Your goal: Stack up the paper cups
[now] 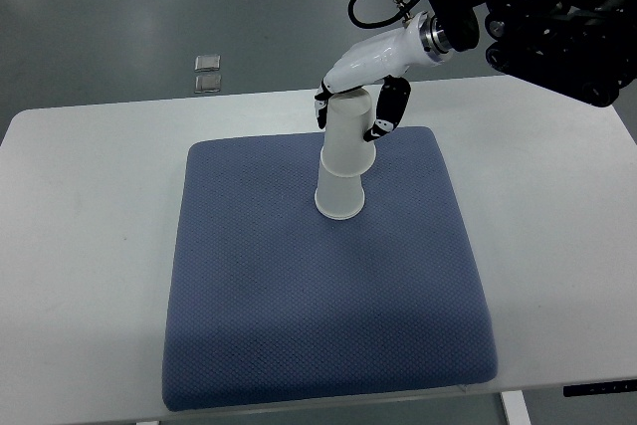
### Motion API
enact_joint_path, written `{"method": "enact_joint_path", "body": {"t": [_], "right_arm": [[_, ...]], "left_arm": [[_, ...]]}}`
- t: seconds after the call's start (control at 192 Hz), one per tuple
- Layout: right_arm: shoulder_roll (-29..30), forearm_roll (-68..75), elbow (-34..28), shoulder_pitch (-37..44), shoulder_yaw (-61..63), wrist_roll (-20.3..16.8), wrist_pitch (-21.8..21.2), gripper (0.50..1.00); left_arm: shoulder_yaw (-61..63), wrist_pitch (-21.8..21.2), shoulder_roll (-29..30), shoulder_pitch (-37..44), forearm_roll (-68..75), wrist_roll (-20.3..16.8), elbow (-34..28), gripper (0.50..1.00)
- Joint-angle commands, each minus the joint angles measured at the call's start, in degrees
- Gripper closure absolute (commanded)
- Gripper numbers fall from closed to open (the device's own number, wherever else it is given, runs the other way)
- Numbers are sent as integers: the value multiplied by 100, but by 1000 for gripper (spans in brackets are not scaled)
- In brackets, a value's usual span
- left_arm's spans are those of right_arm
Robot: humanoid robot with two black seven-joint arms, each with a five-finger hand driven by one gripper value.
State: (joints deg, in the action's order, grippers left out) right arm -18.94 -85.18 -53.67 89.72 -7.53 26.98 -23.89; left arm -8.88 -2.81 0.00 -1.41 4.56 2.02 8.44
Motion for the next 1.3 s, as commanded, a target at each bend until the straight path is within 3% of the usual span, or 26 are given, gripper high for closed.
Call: {"method": "enact_joint_path", "body": {"t": [0.0, 0.546, 1.296], "right_arm": [[13, 1, 5, 19, 6, 1, 7, 807], [198, -8, 260, -174, 6, -8, 157, 799], [321, -8, 339, -350, 6, -35, 306, 650]], "left_arm": [[0, 0, 0, 0, 1, 0, 0, 500], [0, 0, 0, 0, 1, 0, 0, 500], [0, 0, 0, 0, 1, 0, 0, 500]]}}
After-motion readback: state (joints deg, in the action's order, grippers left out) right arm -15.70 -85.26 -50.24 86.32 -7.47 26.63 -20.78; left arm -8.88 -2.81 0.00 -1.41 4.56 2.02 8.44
